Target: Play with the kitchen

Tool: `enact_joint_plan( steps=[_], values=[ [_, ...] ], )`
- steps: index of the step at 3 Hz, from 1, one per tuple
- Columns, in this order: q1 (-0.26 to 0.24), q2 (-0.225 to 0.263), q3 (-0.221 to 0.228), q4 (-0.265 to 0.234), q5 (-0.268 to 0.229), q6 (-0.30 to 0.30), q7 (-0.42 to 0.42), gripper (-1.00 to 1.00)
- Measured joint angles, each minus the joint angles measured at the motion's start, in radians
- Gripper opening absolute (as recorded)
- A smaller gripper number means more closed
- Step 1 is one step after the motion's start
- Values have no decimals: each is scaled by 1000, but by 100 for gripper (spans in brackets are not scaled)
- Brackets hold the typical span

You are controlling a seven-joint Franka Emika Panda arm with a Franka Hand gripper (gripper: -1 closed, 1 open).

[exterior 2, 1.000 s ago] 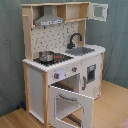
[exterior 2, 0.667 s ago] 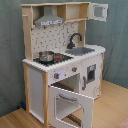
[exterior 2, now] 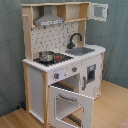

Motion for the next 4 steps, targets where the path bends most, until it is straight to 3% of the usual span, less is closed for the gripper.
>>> enact_joint_plan(
  steps=[2, 4],
  values=[
    [-4, 24, -93, 0, -1, 180, -22, -100],
    [-7, 35, -232, -17, -2, 331, -115, -100]
  ],
)
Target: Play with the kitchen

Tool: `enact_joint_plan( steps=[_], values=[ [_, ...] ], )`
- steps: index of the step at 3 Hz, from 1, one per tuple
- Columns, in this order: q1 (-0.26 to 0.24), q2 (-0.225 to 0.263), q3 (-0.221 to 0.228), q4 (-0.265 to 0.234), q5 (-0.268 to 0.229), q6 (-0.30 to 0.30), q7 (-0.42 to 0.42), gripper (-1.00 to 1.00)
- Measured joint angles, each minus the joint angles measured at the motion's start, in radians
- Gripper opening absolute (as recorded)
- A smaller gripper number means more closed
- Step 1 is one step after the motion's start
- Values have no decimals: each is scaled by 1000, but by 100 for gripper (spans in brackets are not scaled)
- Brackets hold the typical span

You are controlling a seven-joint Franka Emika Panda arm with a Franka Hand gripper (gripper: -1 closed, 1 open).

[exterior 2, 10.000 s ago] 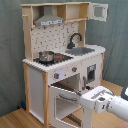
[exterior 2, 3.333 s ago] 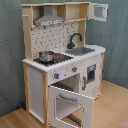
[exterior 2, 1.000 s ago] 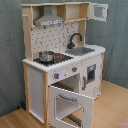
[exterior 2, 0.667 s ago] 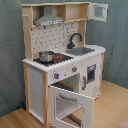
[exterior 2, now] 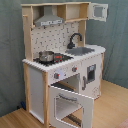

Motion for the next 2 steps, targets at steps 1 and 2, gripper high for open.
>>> enact_joint_plan(
  steps=[1, 2],
  values=[
    [-1, 31, -55, -43, -20, 71, -6, -100],
    [-2, 92, -112, -53, -65, 117, -7, -100]
  ],
)
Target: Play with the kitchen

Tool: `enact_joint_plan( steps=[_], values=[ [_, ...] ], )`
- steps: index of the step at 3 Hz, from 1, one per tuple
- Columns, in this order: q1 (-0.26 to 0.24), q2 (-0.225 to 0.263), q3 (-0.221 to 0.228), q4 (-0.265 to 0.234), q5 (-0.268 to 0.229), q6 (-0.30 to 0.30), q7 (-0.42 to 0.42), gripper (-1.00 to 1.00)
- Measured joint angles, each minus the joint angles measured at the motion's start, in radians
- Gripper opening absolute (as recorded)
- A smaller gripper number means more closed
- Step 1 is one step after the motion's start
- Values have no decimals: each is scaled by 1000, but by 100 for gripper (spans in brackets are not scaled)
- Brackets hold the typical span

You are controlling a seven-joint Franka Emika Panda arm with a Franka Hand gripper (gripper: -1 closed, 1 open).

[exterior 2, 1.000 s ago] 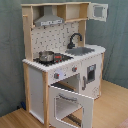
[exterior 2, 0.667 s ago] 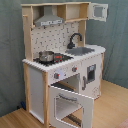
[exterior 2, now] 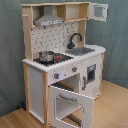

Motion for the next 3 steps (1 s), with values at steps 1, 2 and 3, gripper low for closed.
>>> enact_joint_plan(
  steps=[1, 2, 3],
  values=[
    [-1, 75, -27, 12, -28, 58, 0, -100],
    [-2, 165, -30, 65, -36, 98, -11, -100],
    [-2, 248, -30, 122, -37, 128, -26, -100]
  ],
)
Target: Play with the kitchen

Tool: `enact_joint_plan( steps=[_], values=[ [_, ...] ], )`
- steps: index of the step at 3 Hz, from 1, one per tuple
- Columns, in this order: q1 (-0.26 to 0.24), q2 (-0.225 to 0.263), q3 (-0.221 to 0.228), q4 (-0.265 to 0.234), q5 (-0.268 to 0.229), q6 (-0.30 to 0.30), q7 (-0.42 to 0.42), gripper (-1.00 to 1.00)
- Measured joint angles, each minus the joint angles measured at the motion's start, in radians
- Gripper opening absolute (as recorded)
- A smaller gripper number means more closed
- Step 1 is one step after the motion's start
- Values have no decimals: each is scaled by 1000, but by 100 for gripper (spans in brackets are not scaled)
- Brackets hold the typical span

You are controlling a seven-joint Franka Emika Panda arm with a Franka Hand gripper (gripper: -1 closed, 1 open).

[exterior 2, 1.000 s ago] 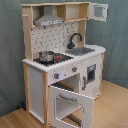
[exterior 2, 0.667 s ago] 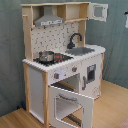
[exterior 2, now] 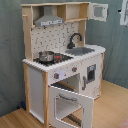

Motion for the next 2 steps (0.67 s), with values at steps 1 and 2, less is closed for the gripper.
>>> enact_joint_plan(
  steps=[1, 2],
  values=[
    [0, 88, 4, 45, -7, 40, -3, -100],
    [0, 168, 33, 94, -8, 67, -3, -100]
  ],
)
